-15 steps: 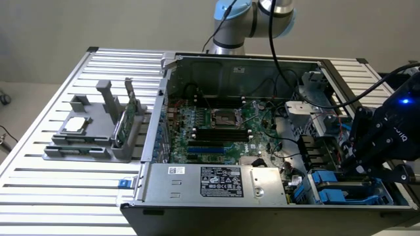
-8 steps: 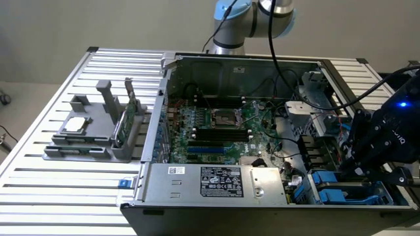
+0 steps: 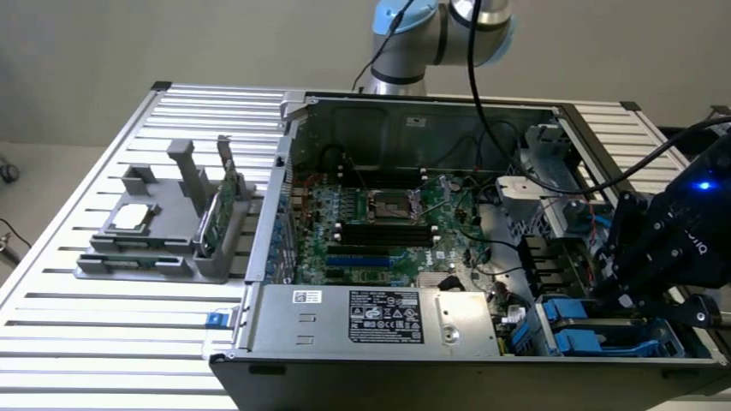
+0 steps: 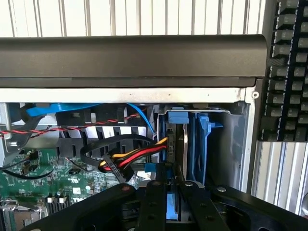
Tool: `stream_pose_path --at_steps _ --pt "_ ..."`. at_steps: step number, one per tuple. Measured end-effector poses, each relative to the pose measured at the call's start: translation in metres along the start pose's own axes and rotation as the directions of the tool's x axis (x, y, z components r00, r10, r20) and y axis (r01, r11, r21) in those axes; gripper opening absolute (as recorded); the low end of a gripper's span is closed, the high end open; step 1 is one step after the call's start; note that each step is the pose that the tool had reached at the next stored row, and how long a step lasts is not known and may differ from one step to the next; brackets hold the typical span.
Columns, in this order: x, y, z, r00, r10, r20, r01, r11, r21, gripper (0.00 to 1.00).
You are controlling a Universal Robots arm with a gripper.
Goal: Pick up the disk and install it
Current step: 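Insert the second disk wire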
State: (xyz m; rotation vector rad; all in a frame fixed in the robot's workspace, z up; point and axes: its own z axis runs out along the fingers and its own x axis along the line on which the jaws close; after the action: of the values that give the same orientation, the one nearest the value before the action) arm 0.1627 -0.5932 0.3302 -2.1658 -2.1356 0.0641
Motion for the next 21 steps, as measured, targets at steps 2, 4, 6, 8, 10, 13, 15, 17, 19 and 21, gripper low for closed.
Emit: stream_pose_path --at_steps 2,4,6,8,10,13,15,17,19,21 --pt "0.0 -0.0003 -0.0013 1.0 0.0 -0.0073 0.0 1.0 0.0004 0.25" --pt "0.0 -0.0011 -0.01 1.0 0.0 -0.0059 0.0 1.0 0.0003 0.25" --pt "0.001 -0.0019 -0.0175 1.0 -0.001 -0.0066 0.001 1.0 0.0003 0.25" --pt "0.001 -0.004 -0.0254 1.0 -0.001 -0.0072 0.001 1.0 0.0003 0.25" --pt "0.001 -0.0083 -0.0308 1.0 -0.001 -0.008 0.001 1.0 0.0003 0.25" --pt "0.001 -0.0187 -0.034 0.9999 -0.001 -0.0114 0.001 1.0 0.0004 0.25" --pt "0.001 -0.0265 -0.0355 0.9999 -0.001 -0.0128 0.001 1.0 0.0004 0.25" --pt "0.001 -0.0314 -0.036 0.9999 -0.001 -0.0131 0.001 1.0 0.0004 0.16" --pt "0.001 -0.0318 -0.0359 0.9999 -0.001 -0.0132 0.001 1.0 0.0004 0.11" --pt "0.001 -0.0318 -0.0359 0.9999 -0.001 -0.0132 0.001 1.0 0.0004 0.11"
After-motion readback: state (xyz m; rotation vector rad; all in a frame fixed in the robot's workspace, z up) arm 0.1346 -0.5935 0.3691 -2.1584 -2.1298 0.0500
